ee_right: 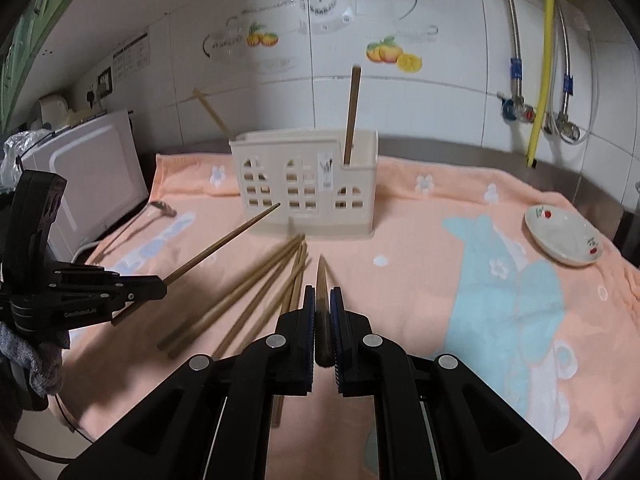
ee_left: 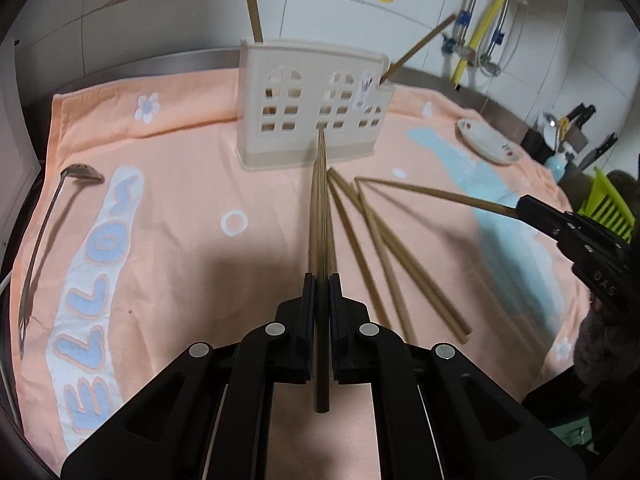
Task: Organize utensils
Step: 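Lift the held chopsticks toward the white holder with both tools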
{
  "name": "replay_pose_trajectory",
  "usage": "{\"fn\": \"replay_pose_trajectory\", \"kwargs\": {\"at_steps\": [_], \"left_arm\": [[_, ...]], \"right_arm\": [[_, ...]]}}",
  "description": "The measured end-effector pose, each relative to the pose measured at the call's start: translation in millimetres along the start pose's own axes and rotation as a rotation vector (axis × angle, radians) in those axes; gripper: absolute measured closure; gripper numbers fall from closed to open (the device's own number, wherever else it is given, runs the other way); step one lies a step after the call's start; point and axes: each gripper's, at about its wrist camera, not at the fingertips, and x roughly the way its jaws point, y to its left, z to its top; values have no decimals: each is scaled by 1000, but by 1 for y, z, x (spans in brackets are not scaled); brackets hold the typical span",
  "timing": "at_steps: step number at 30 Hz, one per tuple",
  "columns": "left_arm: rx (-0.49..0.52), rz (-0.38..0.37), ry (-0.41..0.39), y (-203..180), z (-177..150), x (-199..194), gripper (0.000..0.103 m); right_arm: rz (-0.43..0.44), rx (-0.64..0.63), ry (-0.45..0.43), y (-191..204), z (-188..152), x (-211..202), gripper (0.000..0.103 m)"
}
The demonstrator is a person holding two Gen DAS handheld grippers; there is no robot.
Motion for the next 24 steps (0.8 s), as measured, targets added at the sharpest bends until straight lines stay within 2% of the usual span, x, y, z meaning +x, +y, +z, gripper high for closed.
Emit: {"fn": "replay_pose_trajectory", "kwargs": {"at_steps": [4,9,13,24], "left_arm": [[7,-7,-6,-1,7,-7,97],[30,15,53,-1,0,6,98],[22,15,70,3,-7,10,97],[34,12,46,3,1,-2,97]], "right_arm": [[4,-5,-25,0,10,-4,96],[9,-8,-31,2,12,-5,96],[7,-3,-23,0,10,-4,96],[5,-26,-49,2,21,-9,96]]}}
